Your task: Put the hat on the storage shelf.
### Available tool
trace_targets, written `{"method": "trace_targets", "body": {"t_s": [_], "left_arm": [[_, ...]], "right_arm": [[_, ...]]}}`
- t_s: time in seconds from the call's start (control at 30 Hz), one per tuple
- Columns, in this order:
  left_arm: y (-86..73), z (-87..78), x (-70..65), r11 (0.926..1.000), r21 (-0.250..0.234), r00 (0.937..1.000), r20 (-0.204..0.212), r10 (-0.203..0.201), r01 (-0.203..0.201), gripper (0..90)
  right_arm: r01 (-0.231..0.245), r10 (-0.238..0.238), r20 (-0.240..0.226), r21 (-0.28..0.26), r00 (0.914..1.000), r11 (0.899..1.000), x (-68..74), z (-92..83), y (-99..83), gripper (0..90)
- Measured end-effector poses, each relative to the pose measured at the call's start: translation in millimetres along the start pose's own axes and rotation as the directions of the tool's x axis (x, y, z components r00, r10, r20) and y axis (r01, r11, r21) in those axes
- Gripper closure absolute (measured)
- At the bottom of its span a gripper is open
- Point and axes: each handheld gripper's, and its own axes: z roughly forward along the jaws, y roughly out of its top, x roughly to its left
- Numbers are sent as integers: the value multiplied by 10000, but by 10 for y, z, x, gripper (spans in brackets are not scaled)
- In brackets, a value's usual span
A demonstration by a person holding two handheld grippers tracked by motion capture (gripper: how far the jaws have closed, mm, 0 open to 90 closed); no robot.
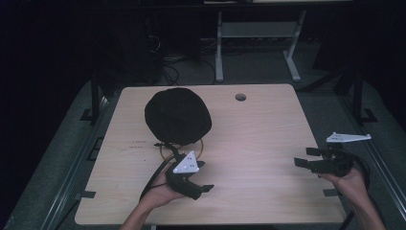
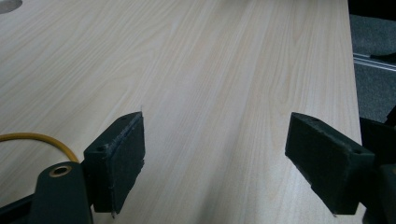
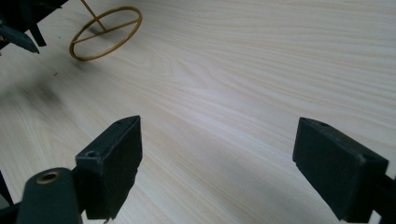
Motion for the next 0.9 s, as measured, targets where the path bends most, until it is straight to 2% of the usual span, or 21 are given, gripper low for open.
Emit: {"method": "trace_targets", "body": {"t_s": [0.33, 0.57, 0.73, 0.9], "left_arm": [[-5, 12, -3, 10000, 67, 10000, 17, 16, -16, 199], [-13, 21, -8, 9999, 101, 10000, 45, 20, -20, 199], [-11, 19, -9, 10000, 81, 10000, 54, 11, -11, 199], [-6, 35, -12, 10000, 68, 9999, 117, -22, 21, 199]], "right_arm": [[-42, 41, 148, 18, 9999, 10000, -11, -39, -225, 153], [-273, 275, 173, -96, 9995, 9996, -3, -75, -388, 153], [-128, 133, 249, -195, 9996, 9997, 71, -117, -478, 152], [151, -144, 435, -145, 9989, 9998, 215, -131, -552, 150]]}}
